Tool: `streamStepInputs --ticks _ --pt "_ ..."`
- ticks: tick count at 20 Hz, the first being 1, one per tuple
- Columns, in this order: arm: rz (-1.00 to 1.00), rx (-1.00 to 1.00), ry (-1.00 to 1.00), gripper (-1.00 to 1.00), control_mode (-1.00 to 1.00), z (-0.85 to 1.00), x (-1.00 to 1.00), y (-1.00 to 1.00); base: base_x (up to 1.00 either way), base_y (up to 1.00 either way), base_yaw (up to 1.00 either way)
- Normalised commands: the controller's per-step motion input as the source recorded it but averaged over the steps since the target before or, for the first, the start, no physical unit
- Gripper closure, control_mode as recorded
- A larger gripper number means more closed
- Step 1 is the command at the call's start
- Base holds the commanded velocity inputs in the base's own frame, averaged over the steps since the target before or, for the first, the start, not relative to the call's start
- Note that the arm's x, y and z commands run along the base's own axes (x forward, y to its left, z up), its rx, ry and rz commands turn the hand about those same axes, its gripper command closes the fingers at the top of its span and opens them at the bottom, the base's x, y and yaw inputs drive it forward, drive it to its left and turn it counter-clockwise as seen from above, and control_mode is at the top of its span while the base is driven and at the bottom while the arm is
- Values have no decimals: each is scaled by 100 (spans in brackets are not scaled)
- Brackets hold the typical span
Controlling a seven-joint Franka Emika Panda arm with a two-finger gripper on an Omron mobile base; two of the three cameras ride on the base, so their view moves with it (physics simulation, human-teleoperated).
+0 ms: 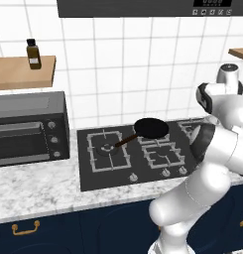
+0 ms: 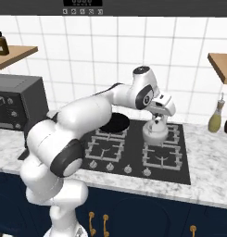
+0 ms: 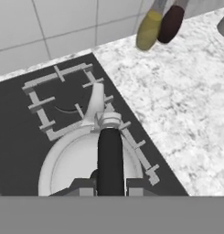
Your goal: Pick the kettle from the counter and place it on a stove burner. Then turn the burner on.
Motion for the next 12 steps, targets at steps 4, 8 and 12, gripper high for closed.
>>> streamStepInputs --ticks 4,8,12 --pt "2 0 0 100 -100 -1 61 -3 0 0 0" --pt "5 0 1 100 -100 -4 44 -11 0 0 0" --pt "0 0 4 100 -100 -8 7 -10 0 0 0"
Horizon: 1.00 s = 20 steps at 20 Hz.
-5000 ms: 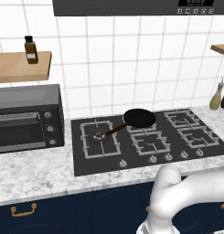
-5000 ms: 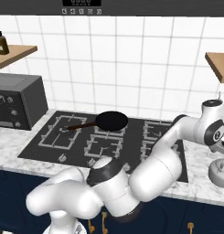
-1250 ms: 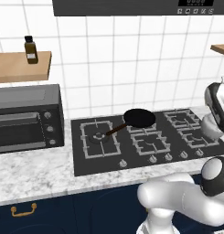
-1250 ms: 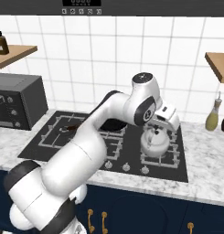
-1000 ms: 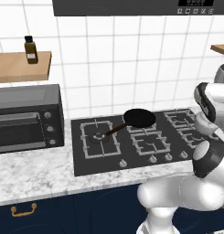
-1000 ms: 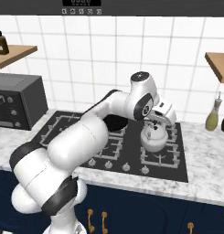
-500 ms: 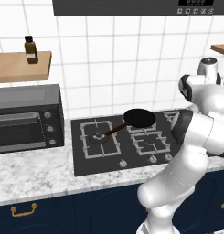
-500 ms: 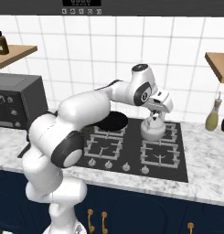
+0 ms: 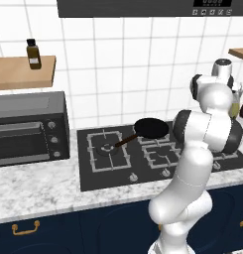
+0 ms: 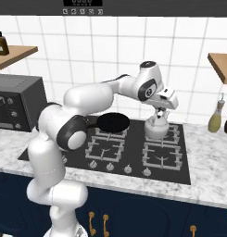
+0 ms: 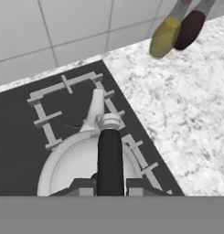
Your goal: Pick the kettle from the counter and place it on a stove burner. Then turn the burner on.
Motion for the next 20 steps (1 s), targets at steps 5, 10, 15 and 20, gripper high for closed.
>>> streamStepInputs --ticks 5,10,15,20 --pt "0 0 2 100 -100 -33 16 -5 0 0 0" --pt "2 0 0 100 -100 -38 7 0 0 0 0" --pt "2 0 0 100 -100 -11 45 0 0 0 0" --pt "1 0 0 100 -100 0 57 0 0 0 0"
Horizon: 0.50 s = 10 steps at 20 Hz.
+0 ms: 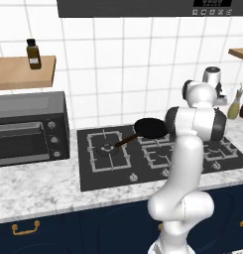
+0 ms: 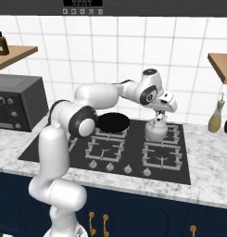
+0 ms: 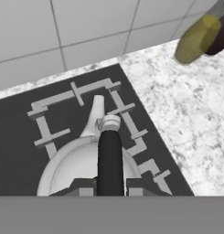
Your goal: Pick the kettle from the counter and place it on a stove burner. Then turn the burner on.
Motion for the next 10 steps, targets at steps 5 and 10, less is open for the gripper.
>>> streamStepInputs --ticks 5,10 --pt "0 0 0 100 -100 0 34 -2 0 0 0" --pt "0 3 0 100 -100 -10 13 -16 0 0 0"
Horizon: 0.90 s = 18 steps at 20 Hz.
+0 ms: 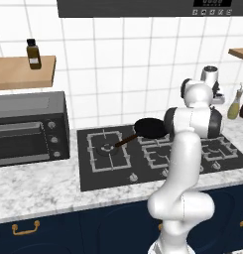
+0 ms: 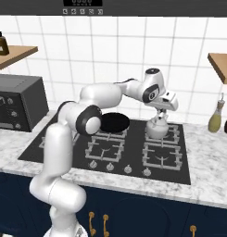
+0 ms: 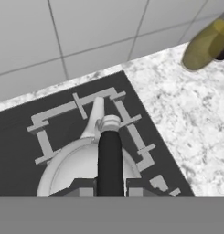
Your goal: Pick the kettle from the counter and place it on a stove burner. Then turn the burner on.
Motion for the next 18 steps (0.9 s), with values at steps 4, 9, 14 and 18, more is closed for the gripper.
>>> streamStepInputs --ticks 4,9,14,18 --pt "0 6 -4 100 -100 -16 11 -21 0 0 0" --pt "0 1 -5 100 -100 0 23 -14 0 0 0" --pt "0 0 0 100 -100 6 2 0 0 0 0" --pt "0 -1 -3 100 -100 3 -9 3 0 0 0"
